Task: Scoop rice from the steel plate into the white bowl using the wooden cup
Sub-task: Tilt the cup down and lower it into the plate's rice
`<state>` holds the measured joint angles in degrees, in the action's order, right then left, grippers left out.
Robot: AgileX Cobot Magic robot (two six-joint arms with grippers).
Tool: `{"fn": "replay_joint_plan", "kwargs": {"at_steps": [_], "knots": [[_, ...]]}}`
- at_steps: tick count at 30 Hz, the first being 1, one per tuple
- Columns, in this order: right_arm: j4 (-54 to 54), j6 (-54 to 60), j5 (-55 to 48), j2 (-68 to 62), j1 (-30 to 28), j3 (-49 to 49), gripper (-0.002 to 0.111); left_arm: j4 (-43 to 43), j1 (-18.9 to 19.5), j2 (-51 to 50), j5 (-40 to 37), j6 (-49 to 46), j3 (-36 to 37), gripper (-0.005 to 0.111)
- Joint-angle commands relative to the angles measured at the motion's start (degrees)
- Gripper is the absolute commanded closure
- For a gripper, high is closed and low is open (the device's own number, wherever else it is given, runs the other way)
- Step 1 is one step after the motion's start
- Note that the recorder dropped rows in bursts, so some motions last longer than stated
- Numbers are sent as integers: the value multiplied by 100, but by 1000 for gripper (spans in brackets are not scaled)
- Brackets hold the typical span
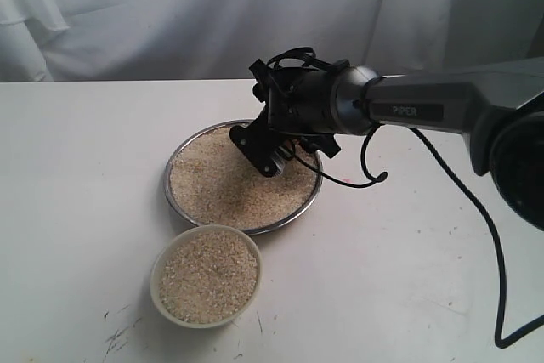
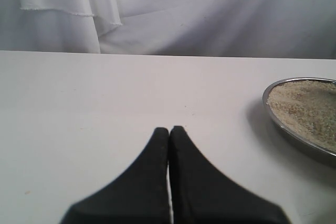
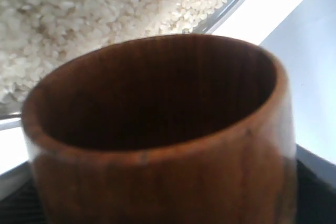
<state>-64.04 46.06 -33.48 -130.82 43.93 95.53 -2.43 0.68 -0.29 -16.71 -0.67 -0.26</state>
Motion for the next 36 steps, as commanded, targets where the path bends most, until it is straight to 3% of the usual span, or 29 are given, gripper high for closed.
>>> {"fn": "replay_joint_plan", "kwargs": {"at_steps": [1, 18, 36], "knots": [[-92, -40, -41, 10, 37, 40, 108, -4, -9, 29, 36, 18, 26, 107], [49, -57, -130, -144, 49, 40, 108, -4, -9, 29, 36, 18, 26, 107], [-555, -557, -479, -270, 300, 40, 108, -4, -9, 29, 36, 18, 26, 107]]}}
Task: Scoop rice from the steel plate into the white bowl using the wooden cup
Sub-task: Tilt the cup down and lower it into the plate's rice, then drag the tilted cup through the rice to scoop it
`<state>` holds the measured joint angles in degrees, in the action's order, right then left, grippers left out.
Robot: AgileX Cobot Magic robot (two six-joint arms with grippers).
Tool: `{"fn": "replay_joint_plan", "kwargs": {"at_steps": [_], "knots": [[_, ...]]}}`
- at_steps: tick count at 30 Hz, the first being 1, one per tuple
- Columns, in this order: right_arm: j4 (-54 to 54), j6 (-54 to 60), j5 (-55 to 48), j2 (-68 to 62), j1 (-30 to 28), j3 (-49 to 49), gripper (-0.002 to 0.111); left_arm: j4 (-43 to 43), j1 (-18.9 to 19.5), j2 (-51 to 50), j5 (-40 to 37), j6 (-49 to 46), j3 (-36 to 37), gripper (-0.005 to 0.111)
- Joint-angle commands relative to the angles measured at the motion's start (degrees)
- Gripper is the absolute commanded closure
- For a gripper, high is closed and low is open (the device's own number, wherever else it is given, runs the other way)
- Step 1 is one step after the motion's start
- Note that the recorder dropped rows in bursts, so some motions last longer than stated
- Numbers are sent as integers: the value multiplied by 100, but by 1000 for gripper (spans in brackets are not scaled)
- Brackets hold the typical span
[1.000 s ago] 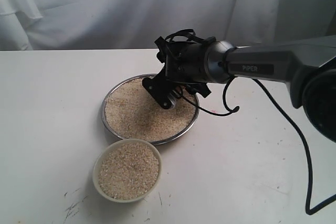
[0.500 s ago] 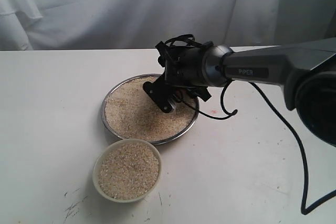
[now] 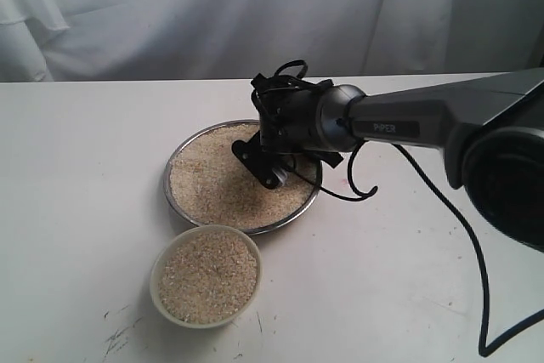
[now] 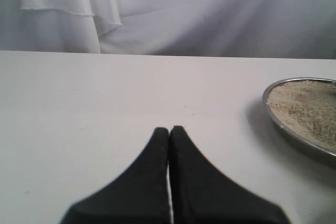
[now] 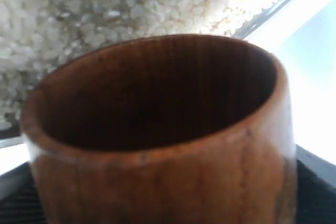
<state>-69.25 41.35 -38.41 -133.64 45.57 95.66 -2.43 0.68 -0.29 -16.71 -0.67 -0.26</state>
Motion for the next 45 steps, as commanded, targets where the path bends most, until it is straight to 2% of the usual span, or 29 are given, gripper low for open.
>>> {"fn": "replay_joint_plan", "kwargs": {"at_steps": [1, 27, 45], "knots": [[-22, -86, 13, 13, 177, 27, 108, -4, -9, 29, 36, 18, 26, 107], [282, -241, -44, -268, 492, 15, 108, -4, -9, 29, 36, 18, 26, 107], [1232, -153, 430, -216, 394, 15, 108, -4, -9, 29, 36, 18, 26, 107]]}}
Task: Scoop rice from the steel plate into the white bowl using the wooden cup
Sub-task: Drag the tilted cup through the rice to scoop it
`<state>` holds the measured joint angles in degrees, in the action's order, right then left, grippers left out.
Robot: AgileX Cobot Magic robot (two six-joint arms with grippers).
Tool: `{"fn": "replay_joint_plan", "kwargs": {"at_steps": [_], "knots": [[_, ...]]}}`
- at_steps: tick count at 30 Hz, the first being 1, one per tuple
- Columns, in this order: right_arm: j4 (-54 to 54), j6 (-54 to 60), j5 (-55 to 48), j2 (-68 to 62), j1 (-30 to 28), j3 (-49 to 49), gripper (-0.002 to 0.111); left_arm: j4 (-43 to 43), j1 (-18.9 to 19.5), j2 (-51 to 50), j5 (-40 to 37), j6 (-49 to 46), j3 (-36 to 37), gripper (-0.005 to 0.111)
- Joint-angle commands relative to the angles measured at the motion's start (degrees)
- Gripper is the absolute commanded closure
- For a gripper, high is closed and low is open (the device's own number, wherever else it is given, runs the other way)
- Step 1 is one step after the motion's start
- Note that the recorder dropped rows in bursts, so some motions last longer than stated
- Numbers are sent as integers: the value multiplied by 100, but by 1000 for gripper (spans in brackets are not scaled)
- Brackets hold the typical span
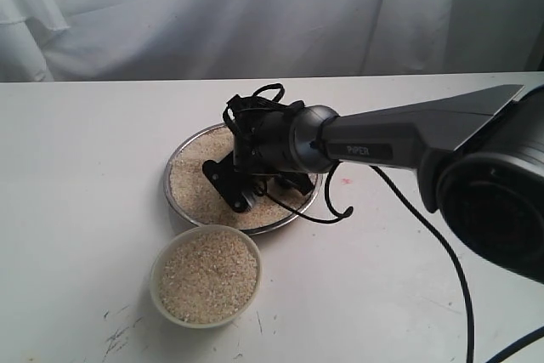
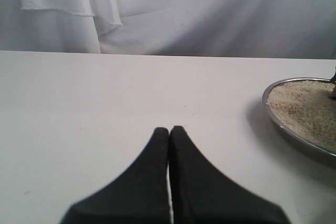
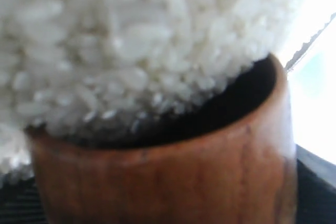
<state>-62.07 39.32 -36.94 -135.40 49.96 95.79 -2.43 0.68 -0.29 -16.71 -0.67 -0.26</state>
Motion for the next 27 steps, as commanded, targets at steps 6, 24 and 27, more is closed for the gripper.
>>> {"fn": "replay_joint_plan", "kwargs": {"at_steps": [6, 24, 27], "knots": [[1295, 560, 465, -39, -87, 2, 108, -4, -9, 29, 36, 18, 26, 107], [2829, 1325, 927, -39, -276, 2, 108, -4, -9, 29, 36, 18, 26, 107], [2992, 1491, 950, -50, -288, 2, 108, -4, -9, 29, 36, 18, 26, 107]]}}
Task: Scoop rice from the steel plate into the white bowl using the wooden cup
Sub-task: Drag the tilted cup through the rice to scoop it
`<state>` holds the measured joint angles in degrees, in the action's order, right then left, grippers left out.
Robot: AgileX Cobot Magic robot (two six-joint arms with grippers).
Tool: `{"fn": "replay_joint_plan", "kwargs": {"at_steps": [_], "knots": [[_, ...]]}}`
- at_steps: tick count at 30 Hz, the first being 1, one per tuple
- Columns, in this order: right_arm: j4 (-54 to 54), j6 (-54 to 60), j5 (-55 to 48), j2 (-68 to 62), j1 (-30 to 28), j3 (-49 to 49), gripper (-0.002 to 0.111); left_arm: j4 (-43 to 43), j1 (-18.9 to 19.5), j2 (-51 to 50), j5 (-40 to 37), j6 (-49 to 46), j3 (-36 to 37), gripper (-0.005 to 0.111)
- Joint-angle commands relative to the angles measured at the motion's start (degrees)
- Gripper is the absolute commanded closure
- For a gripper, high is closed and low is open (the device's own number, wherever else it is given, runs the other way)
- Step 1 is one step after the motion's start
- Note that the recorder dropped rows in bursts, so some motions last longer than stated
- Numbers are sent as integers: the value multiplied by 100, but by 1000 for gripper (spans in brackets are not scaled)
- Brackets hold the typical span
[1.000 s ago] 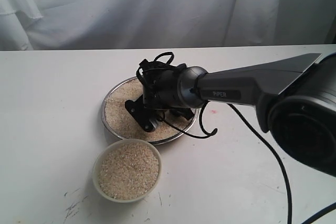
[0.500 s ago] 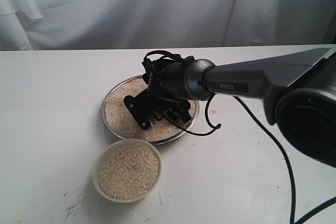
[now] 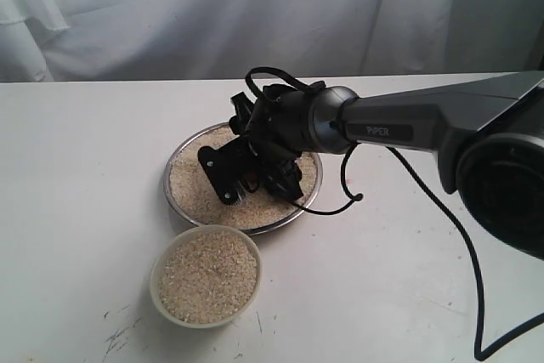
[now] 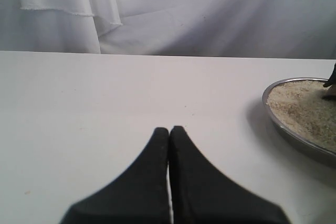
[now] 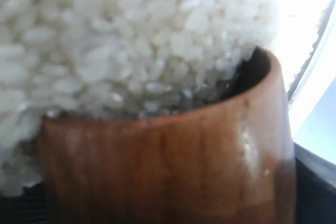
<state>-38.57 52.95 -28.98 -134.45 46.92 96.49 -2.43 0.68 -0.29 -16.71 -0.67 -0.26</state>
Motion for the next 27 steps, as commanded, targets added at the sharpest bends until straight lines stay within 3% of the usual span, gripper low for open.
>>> {"fn": "replay_joint_plan", "kwargs": {"at_steps": [1, 21, 27], "knots": [[705, 192, 155, -157, 17, -68, 108, -4, -9, 29, 36, 18, 26, 107], [2034, 950, 224, -166, -334, -68, 108, -4, -9, 29, 36, 18, 26, 107], [2923, 1634, 197, -166, -467, -68, 108, -4, -9, 29, 36, 18, 26, 107]]}}
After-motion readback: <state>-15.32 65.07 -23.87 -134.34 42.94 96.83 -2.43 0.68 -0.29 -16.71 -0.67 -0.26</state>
